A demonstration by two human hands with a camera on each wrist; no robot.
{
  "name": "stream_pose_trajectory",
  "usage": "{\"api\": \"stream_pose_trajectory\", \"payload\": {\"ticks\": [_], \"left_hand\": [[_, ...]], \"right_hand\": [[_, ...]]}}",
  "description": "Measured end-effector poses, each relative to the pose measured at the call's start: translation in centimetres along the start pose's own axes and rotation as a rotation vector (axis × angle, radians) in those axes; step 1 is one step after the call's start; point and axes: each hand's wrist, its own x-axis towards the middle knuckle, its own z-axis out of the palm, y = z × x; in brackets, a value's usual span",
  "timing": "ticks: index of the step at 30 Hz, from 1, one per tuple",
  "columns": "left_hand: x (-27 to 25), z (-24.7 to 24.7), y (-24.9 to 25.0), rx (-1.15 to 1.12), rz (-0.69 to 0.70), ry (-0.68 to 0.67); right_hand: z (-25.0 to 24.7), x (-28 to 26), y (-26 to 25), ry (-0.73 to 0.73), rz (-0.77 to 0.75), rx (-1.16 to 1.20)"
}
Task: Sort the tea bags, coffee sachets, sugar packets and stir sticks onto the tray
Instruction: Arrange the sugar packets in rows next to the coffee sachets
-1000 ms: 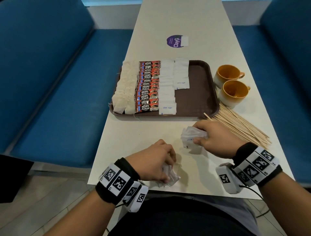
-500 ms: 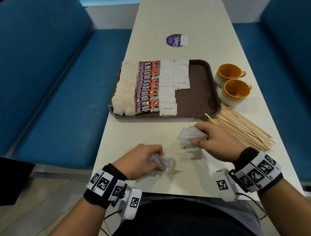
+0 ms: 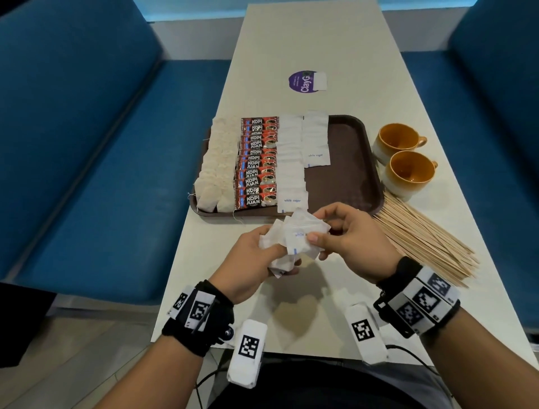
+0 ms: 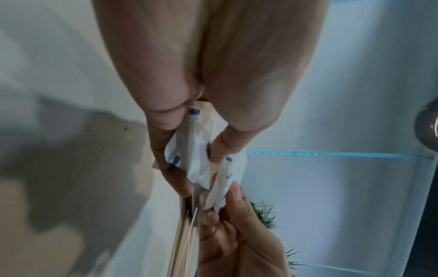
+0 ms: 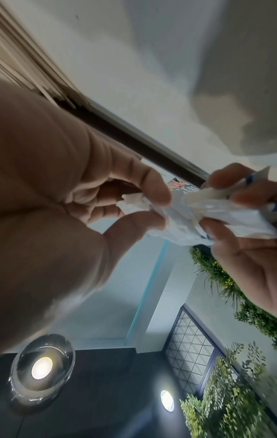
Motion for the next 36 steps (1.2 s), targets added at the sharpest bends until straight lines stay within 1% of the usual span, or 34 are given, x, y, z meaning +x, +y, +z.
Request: {"api": "stream_pose_trajectory", "payload": {"ticks": [3,6,8,12,15,17,21,24,28,31,34,36], "left_hand": [[0.2,-0.2,-0.1,-0.135,-0.039,-0.047],[0.2,-0.2,0.0,-0.226,-0.069,-0.109],[0.2,-0.1,0.2,-0.244,-0.08,-0.119],[-0.3,0.3,0.6,-0.26,-0.091,-0.166],[-0.7,0.4,1.2,-0.257,-0.126,-0.196],[-0.6,0.5,1.3,-0.256,-0.122,-0.214],[-0.2,0.5,1.1,-0.249,-0.087,-0.184],[0.4,0.6,0.7,-0.232,-0.037,-0.185],[1.2,0.7,0.5,-0.237,-0.009,-0.135],[1.7,0.7,0.6,-0.221,0.01,-0.107],[2.3,0.6,0.6,-0.202,0.052,-0.05],[2.5,0.5,0.6,-0.207,0.077,-0.01]], "right_hand": [[-0.1,0.2,0.1,0.014,0.013,-0.035],[-0.1,0.3,0.5,0.038,-0.001,-0.188],[-0.1,0.4,0.6,0.03,-0.019,-0.266],[0.3,0.3,0.3,-0.033,-0.068,-0.204],[0.2,0.3,0.1,0.005,-0.074,-0.199],[0.1,0.3,0.0,0.027,-0.075,-0.214],[-0.2,0.0,-0.2,0.038,-0.049,-0.238],[-0.8,0.0,-0.2,0.074,-0.024,-0.185],[-1.3,0.2,-0.2,0.093,0.028,-0.105],[-1.3,0.6,-0.3,0.122,0.03,-0.045],[-1.2,0.9,-0.6,0.081,0.028,0.018],[-1.2,1.1,-0.9,0.027,0.042,-0.003]]}}
